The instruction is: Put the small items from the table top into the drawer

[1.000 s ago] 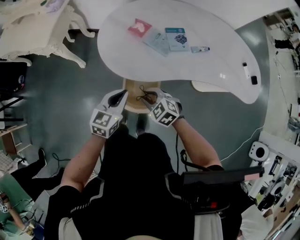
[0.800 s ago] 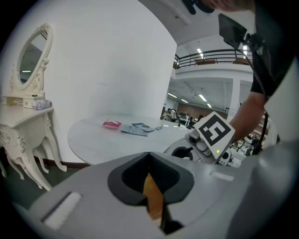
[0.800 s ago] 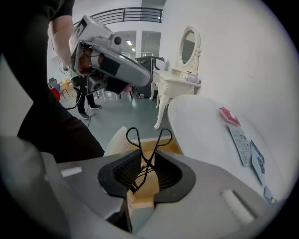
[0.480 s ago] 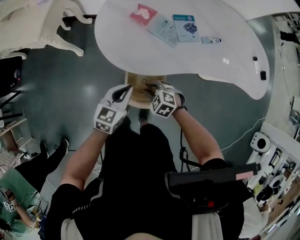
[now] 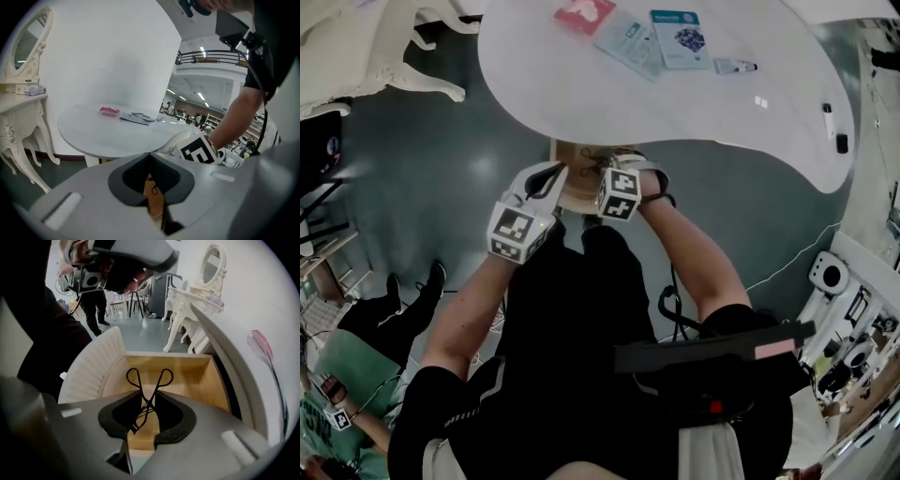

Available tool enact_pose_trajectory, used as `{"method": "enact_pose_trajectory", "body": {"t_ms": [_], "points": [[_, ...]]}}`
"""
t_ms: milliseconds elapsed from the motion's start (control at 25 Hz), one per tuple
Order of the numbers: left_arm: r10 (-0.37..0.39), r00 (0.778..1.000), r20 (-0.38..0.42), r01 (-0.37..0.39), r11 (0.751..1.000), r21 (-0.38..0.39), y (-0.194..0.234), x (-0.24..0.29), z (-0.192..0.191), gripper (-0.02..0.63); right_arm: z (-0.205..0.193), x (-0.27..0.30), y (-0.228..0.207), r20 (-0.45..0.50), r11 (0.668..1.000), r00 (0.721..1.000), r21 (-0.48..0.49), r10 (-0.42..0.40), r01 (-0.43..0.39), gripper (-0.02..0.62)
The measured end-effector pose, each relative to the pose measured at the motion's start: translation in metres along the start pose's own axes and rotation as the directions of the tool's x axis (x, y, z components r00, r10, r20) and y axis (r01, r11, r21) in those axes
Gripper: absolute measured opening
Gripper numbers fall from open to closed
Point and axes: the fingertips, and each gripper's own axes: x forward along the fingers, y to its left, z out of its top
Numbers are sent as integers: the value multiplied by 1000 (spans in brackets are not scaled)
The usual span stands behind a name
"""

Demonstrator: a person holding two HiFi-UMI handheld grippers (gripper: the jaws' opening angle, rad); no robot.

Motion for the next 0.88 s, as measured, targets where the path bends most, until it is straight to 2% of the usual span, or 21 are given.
{"method": "enact_pose_trajectory", "body": {"t_ms": [320, 880], "points": [[-10, 1000, -11, 10, 1000, -4, 9, 9, -8, 0, -12, 47, -1, -67, 997, 997, -60, 45, -49, 92], [3, 1000, 1, -3, 1000, -29, 26, 8, -26, 1, -11, 103, -7, -131, 996, 988, -36, 81, -87, 97]]}}
